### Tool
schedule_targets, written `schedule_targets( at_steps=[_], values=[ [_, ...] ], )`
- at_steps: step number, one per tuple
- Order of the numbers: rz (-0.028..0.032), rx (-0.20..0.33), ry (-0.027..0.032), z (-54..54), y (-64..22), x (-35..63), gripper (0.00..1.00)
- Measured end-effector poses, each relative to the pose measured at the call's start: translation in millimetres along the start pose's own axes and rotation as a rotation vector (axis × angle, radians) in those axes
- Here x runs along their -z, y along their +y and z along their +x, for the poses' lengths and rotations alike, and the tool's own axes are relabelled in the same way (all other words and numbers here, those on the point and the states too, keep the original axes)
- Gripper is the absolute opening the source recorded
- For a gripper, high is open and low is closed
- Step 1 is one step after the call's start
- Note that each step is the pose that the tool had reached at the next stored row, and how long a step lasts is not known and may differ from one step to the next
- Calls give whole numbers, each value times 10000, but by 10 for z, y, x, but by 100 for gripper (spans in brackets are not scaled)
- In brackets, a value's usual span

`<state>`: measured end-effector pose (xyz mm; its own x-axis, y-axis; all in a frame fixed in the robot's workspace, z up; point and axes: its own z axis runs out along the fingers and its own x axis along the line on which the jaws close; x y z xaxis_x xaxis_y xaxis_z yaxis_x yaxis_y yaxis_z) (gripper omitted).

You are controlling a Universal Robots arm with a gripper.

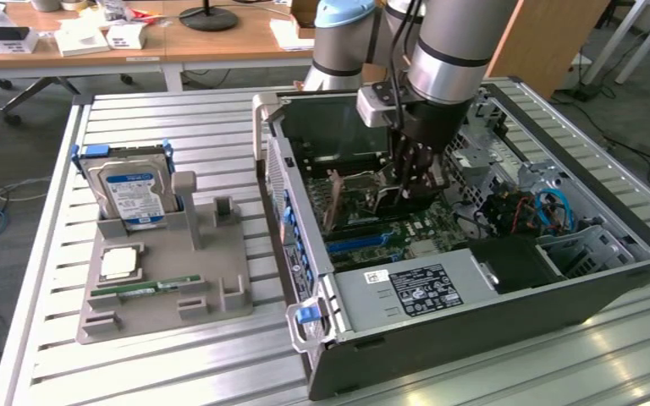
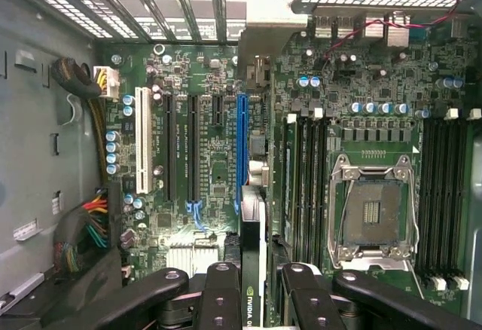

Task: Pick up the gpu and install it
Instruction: 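Insert the gpu into the slot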

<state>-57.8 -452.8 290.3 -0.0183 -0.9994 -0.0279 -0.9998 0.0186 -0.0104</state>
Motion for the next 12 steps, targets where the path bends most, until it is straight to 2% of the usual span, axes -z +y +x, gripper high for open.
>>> schedule_targets(
  at_steps=[12],
  values=[
    [0, 0, -1, 15, 38, -84, 26]
  ],
)
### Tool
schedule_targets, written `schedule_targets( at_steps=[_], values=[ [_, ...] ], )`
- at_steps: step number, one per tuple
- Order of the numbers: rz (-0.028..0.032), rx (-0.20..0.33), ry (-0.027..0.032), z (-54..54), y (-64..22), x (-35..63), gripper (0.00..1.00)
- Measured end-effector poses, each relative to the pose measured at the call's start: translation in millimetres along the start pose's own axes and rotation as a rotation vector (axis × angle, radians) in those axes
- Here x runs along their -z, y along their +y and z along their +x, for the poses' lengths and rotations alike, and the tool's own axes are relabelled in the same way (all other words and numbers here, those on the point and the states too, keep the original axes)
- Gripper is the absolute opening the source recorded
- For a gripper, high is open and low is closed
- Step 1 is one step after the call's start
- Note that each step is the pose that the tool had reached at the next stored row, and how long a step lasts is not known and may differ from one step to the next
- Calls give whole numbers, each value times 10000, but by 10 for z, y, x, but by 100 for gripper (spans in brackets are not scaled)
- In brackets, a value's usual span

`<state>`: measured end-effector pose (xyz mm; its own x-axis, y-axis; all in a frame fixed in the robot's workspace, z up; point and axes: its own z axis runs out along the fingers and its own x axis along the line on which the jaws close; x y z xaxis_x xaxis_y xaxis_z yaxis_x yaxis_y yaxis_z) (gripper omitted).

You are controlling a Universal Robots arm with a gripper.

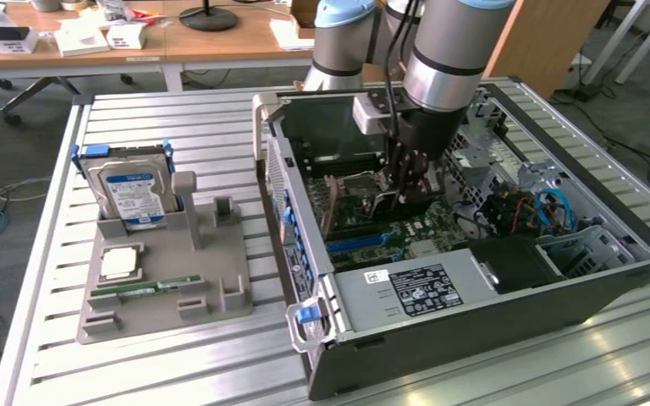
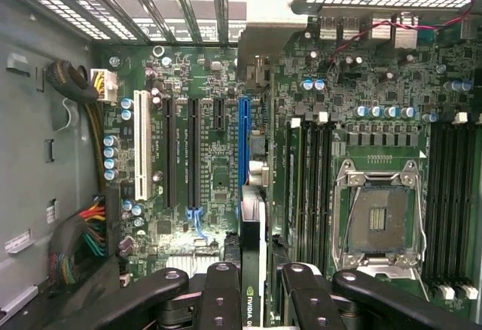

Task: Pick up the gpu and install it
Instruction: 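Insert the gpu into the slot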

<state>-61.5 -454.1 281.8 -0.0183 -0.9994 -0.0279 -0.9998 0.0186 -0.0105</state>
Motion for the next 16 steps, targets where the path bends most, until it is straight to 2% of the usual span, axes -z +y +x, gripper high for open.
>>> schedule_targets(
  at_steps=[6, 16],
  values=[
    [-1, -1, 2, 3, 25, -40, 26],
    [1, -1, 0, 4, 98, -49, 26]
  ],
)
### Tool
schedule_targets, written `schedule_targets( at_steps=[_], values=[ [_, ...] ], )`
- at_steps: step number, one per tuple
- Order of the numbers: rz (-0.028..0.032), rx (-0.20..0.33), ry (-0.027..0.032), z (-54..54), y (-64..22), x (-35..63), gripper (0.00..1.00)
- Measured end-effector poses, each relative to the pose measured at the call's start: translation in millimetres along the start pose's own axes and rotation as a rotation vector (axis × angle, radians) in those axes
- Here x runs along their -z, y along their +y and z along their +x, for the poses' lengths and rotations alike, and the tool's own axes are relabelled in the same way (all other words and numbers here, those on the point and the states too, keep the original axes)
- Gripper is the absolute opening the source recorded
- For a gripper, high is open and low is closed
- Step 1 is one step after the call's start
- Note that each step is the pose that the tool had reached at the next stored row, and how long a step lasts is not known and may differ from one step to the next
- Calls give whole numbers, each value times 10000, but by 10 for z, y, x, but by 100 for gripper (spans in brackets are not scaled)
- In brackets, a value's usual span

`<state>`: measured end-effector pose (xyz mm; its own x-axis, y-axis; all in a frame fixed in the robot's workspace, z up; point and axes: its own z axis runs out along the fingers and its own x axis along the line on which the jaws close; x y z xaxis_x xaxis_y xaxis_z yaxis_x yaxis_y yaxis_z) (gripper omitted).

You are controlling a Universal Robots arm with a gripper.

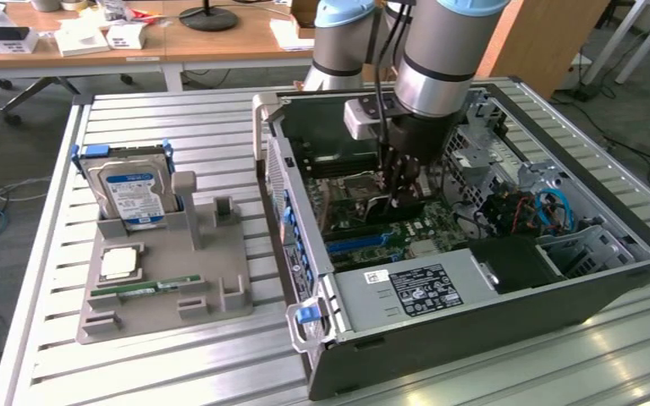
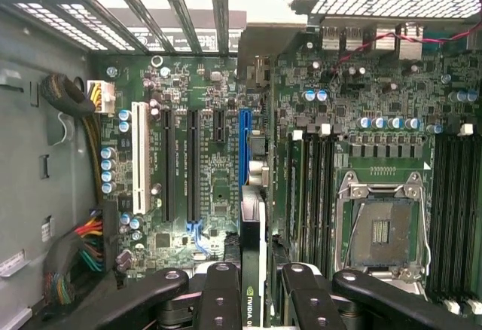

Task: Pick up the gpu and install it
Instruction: 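Insert the gpu into the slot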

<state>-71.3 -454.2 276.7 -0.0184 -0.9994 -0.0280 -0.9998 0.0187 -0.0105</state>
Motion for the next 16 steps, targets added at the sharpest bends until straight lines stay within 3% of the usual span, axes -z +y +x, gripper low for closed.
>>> schedule_targets(
  at_steps=[16],
  values=[
    [0, 1, 0, 40, 46, -2, 26]
  ],
)
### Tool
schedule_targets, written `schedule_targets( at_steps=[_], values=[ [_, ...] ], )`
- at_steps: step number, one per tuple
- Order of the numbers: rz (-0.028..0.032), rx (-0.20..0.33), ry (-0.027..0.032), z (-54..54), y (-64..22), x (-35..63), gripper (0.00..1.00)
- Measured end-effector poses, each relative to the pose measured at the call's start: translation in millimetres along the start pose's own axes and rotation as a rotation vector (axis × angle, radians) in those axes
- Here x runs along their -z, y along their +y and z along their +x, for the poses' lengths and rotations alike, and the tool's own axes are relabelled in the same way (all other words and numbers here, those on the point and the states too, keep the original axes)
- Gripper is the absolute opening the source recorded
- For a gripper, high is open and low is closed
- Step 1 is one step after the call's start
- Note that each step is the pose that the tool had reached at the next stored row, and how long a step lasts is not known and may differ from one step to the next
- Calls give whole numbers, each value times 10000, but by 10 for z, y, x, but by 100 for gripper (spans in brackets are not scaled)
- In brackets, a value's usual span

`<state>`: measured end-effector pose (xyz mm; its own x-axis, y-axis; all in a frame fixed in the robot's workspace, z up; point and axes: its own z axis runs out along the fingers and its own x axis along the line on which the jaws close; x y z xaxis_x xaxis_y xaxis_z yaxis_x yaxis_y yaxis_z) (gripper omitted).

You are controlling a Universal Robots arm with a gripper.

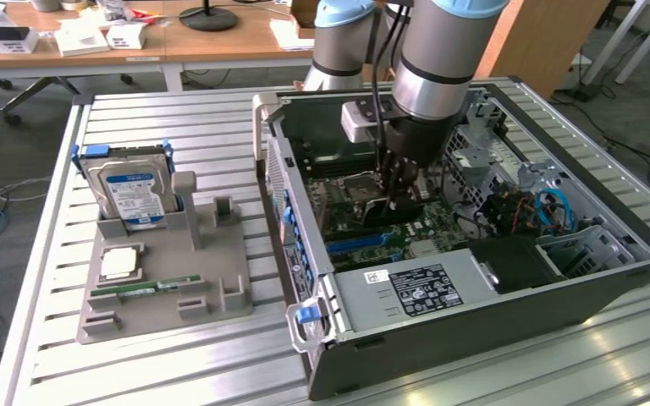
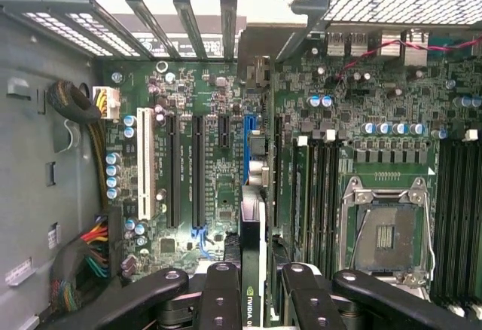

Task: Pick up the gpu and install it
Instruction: 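Insert the gpu into the slot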

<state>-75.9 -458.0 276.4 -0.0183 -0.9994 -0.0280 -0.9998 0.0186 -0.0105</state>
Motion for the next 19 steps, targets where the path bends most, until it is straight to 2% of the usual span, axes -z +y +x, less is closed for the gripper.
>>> schedule_targets(
  at_steps=[19],
  values=[
    [0, 3, 1, 26, 76, -16, 26]
  ],
)
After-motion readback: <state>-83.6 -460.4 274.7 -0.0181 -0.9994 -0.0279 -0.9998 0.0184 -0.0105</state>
